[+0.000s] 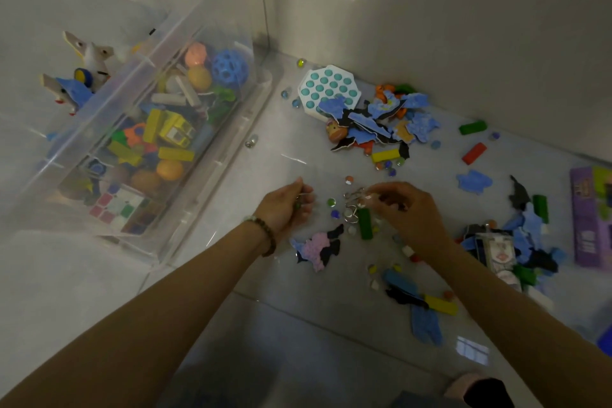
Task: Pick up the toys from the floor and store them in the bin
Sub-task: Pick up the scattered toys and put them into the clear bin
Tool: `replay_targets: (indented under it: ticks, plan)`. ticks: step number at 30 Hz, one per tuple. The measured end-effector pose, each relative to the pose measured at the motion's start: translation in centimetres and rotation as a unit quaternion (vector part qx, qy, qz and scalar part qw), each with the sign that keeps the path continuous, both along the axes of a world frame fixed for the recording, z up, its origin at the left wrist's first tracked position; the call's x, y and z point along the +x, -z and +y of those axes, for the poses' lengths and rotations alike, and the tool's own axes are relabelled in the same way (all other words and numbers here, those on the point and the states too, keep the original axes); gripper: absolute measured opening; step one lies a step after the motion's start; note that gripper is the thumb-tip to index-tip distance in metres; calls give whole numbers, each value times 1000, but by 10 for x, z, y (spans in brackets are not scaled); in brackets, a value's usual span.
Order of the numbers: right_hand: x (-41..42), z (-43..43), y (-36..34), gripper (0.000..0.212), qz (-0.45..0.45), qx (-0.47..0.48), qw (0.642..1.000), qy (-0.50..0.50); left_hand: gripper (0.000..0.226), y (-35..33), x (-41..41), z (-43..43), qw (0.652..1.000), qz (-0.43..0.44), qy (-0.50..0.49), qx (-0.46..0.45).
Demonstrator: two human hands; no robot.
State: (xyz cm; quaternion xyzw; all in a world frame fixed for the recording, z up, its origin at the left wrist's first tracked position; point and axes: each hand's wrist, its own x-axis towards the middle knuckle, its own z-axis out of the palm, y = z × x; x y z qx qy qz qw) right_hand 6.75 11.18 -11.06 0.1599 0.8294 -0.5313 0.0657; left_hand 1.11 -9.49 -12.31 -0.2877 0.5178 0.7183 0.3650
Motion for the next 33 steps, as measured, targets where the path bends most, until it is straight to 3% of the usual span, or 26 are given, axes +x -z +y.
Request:
replay_targets:
  ticks: [2,6,9,15,18,20,24,27,30,33]
  plan:
    - [11,0,6,23,-20,40,998,-42,30,7,6,-4,999,19,23,-32]
    - [27,-7,22,35,-12,127,989,-69,32,15,21,-3,1000,10,27,-12]
    - [27,-12,34,34,-27,207,972,-104,34,18,26,-1,999,4,44,-23]
    - [24,-20,43,32,-44,282,950,-124,40,18,23,0,999,-19,44,-12]
    - [21,-22,37,28,-26,258,962,-84,39,16,25,2,999,-17,41,-13]
    - [15,-31,27,24,26,167,984,-62,38,14,25,4,999,-8,50,-10]
    - [0,-49,11,27,67,77,986,-130,38,6,22,7,996,-30,61,59]
    - [-8,-40,13,28,54,93,990,-89,32,3,18,2,999,-19,29,20]
    - [-7,-35,24,36,-5,135,982,-132,32,9,15,-8,999,18,18,-47]
    - [-7,-42,34,39,-24,165,972,-164,34,13,17,-17,999,10,8,-47]
